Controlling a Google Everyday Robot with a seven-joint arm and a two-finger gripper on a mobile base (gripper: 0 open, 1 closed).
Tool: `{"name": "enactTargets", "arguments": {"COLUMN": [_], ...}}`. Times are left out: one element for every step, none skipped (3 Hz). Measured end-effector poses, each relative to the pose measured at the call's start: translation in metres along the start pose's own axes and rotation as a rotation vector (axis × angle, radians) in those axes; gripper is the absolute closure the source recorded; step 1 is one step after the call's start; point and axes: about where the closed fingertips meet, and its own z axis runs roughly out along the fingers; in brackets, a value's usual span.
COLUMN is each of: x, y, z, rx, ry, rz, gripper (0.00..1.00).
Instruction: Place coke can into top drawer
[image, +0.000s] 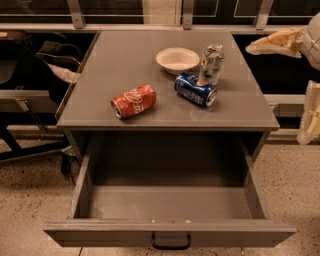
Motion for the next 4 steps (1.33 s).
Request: {"name": "enactTargets", "arguments": {"x": [-0.014,-0.016,-0.017,-0.034], "y": [0.001,-0.010,-0.014,-0.032], "z": [0.005,0.006,0.006,0.021], "rx": [-0.032,0.014,0.031,-0.008], "ry": [-0.069,-0.062,-0.059,-0.028], "rz": [-0.205,-0.277,-0.278,-0.347], "gripper": [0.00,0.00,0.00,0.00]}}
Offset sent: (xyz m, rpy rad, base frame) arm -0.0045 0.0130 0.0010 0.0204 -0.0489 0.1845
